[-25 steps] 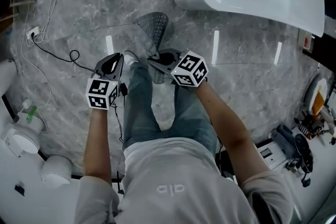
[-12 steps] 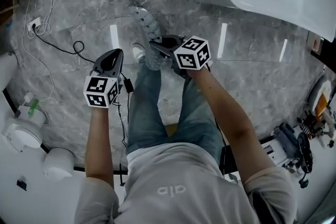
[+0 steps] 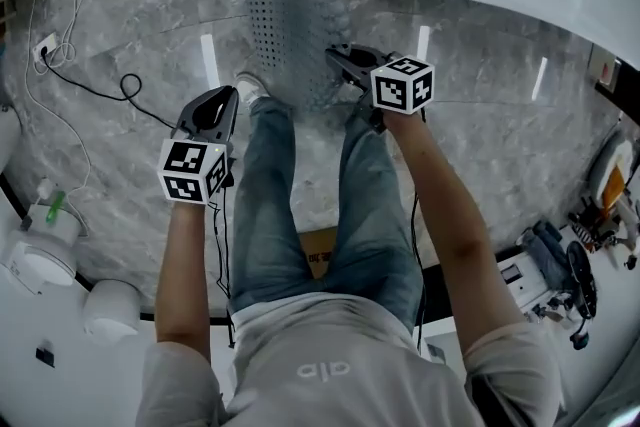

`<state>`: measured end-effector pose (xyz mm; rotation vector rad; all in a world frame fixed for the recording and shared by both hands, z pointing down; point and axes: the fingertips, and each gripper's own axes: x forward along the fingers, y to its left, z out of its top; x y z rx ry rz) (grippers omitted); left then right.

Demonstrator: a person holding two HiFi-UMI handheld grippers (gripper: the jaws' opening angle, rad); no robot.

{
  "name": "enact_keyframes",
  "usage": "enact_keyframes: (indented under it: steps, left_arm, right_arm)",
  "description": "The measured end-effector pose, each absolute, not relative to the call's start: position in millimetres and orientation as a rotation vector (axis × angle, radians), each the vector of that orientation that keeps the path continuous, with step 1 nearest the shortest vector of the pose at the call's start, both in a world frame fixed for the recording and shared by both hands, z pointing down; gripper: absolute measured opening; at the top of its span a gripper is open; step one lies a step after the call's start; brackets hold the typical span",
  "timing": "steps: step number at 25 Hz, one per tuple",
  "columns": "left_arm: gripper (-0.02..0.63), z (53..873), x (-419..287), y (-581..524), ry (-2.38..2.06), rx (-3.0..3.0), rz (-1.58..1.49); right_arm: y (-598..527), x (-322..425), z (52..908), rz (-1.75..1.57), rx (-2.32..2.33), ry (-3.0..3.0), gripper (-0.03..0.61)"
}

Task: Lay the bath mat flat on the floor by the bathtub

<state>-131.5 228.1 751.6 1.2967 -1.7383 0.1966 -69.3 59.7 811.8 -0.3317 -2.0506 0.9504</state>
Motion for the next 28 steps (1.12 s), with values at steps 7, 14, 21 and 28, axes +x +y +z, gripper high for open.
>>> enact_keyframes:
  steps: [7, 14, 21, 28]
  left_arm:
    - [0.035, 796, -88, 181, -1.74, 1.28, 0.193]
    - [0.034, 864, -62, 147, -1.815, 1.113, 0.135]
    - [0.034, 928, -11, 112, -1.836, 1.024, 0.054]
    - [0.034, 975, 35, 87, -1.788, 1.097, 0.094]
  right_arm:
    - [-31, 2, 868, 0.9, -0.217, -2.028, 0.058]
    - [-109, 64, 940, 0.859, -0.109, -1.98, 0.06]
    - [-181, 122, 1016, 0.794, -0.015, -1.916, 0.061]
    - [-254, 184, 1084, 0.718, 0.136, -1.841, 0.061]
